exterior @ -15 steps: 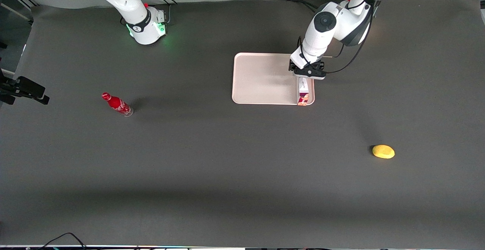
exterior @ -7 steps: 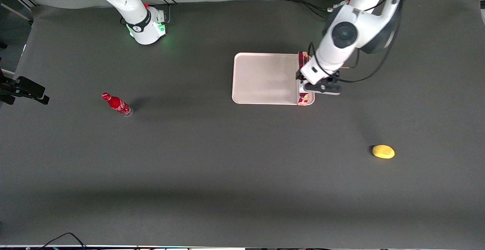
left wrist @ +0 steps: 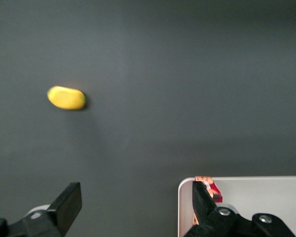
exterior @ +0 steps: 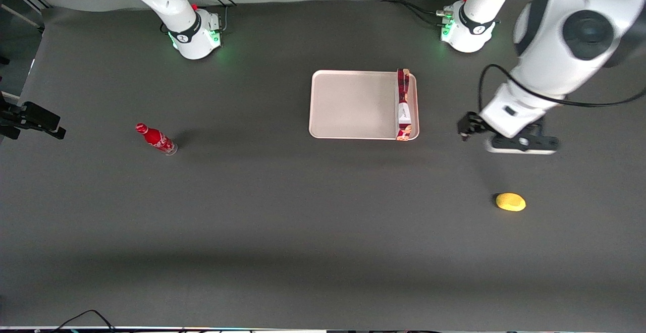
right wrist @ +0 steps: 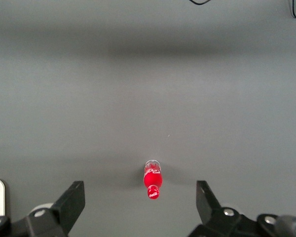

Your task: Place red cookie box on tray

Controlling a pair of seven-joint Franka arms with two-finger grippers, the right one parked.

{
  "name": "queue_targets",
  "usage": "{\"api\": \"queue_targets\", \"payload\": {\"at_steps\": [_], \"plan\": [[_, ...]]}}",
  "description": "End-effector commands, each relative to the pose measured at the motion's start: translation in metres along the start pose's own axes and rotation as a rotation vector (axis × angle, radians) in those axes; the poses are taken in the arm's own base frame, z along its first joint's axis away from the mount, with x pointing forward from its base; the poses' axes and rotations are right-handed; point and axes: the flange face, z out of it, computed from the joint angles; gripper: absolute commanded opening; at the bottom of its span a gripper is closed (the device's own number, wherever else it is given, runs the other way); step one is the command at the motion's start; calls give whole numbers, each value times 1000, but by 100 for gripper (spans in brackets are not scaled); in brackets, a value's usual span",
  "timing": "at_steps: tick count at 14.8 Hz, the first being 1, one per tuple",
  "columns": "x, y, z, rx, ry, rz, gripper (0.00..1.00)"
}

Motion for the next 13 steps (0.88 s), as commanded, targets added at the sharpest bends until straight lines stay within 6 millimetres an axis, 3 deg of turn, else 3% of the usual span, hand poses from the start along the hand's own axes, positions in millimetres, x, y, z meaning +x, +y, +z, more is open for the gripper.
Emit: {"api": "queue_targets", "payload": {"at_steps": [1,2,3,4,8,13], "plan": [[52,-38,-61,14,17,-31,100],[56,-44,-76,45,37,-24,100],[56,-48,-79,62,38,-8,100],[59,-64,-70,64,21,-9,100],[55,-92,-47,4,-31,-60,100],[35,-78,-51,-2,-52,-35,100]]}}
